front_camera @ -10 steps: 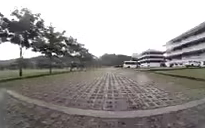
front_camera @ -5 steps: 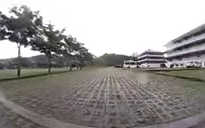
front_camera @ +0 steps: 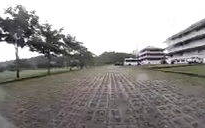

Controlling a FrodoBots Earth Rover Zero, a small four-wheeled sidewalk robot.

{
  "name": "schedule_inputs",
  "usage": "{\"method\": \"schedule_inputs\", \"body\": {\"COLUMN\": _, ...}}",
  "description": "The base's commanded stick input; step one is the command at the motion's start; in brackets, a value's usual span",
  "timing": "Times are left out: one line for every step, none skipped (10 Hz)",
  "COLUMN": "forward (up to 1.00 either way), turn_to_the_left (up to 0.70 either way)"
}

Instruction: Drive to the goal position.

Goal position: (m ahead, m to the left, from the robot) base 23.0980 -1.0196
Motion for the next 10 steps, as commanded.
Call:
{"method": "schedule_inputs", "body": {"forward": 0.7, "turn_to_the_left": 0.0}}
{"method": "schedule_inputs", "body": {"forward": 0.7, "turn_to_the_left": 0.0}}
{"method": "schedule_inputs", "body": {"forward": 0.7, "turn_to_the_left": 0.0}}
{"method": "schedule_inputs", "body": {"forward": 0.7, "turn_to_the_left": 0.0}}
{"method": "schedule_inputs", "body": {"forward": 0.7, "turn_to_the_left": 0.0}}
{"method": "schedule_inputs", "body": {"forward": 0.7, "turn_to_the_left": 0.0}}
{"method": "schedule_inputs", "body": {"forward": 0.7, "turn_to_the_left": 0.0}}
{"method": "schedule_inputs", "body": {"forward": 0.7, "turn_to_the_left": -0.06}}
{"method": "schedule_inputs", "body": {"forward": 0.7, "turn_to_the_left": -0.16}}
{"method": "schedule_inputs", "body": {"forward": 0.7, "turn_to_the_left": -0.09}}
